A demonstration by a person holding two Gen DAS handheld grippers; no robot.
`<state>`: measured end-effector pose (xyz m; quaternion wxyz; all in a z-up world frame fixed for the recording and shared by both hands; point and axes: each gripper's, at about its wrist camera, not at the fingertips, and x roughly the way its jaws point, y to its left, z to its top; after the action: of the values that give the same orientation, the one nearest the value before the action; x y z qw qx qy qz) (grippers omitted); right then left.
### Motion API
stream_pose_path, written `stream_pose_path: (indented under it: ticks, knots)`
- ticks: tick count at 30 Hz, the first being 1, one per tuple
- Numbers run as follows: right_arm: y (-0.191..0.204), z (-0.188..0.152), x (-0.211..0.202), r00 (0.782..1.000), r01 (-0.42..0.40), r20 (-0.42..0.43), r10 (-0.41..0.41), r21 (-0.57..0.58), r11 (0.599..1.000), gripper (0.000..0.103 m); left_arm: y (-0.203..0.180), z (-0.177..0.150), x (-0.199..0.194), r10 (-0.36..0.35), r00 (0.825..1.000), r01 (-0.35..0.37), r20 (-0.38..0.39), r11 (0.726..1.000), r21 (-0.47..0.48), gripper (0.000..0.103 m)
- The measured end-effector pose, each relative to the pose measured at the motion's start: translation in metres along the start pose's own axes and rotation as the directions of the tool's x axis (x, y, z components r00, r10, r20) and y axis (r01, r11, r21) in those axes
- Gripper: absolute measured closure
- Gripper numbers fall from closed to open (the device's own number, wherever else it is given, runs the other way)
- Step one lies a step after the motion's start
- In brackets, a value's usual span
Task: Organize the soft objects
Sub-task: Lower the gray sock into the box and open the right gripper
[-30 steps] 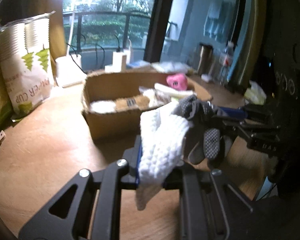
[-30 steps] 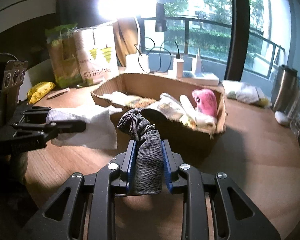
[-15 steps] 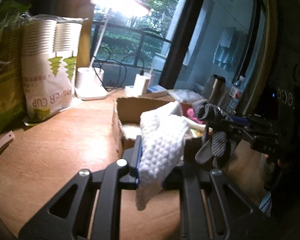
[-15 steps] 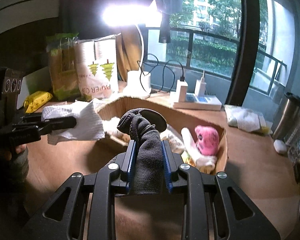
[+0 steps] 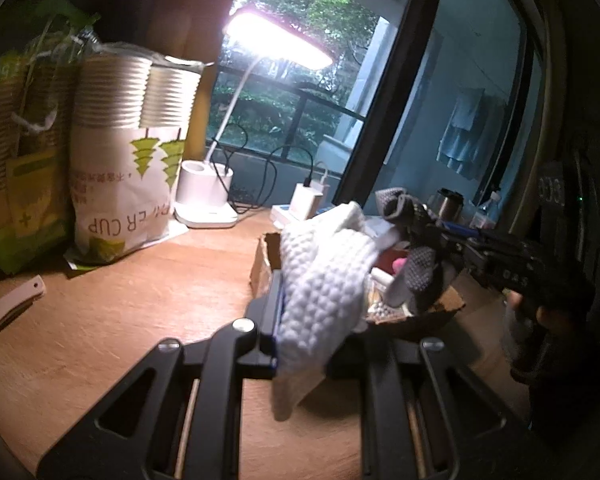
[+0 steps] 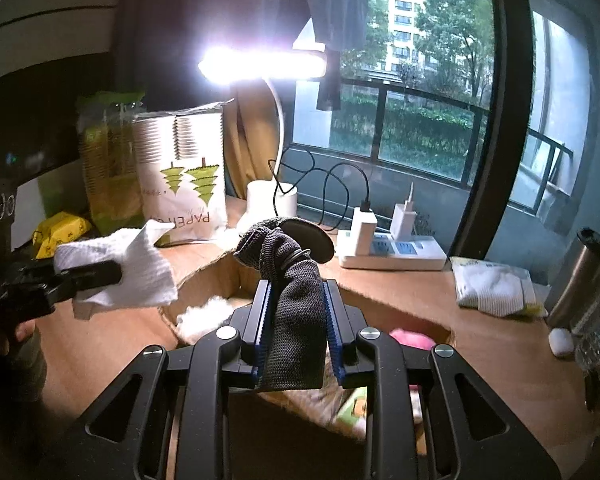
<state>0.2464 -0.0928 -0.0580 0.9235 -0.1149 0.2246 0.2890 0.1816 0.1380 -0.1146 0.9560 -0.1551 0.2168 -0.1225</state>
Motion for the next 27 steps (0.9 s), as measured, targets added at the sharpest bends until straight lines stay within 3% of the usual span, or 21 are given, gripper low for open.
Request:
stream_pose_path:
  ticks: [8,17,20,23,27]
  knots:
    - [0.011,0.009,0.034,1.0,-0.01,-0.027,0.01,0.005,1.0,0.076,0.012,-0.002,-0.004,0.018,0.999,-0.017,0.033,0.999,-0.041,0.088]
    - [0.023,-0.003,0.074,0.99,-0.032,-0.135,0.034,0.018,0.999,0.076,0.01,-0.006,-0.009,0.075,0.995,-0.074,0.059,0.997,-0.024,0.088]
    - [0.024,-0.007,0.081,0.985,-0.028,-0.168,0.03,0.017,0.999,0.072,0.011,-0.006,-0.007,0.082,0.995,-0.08,0.053,0.996,-0.025,0.088]
    - [0.022,-0.009,0.079,0.986,-0.02,-0.168,0.024,0.023,1.0,0.061,0.01,-0.006,-0.006,0.087,0.995,-0.086,0.051,0.996,-0.022,0.088]
    - [0.015,-0.011,0.067,0.989,-0.005,-0.145,0.01,0.037,0.999,0.06,0.006,-0.006,-0.006,0.095,0.994,-0.095,0.054,0.995,-0.007,0.088]
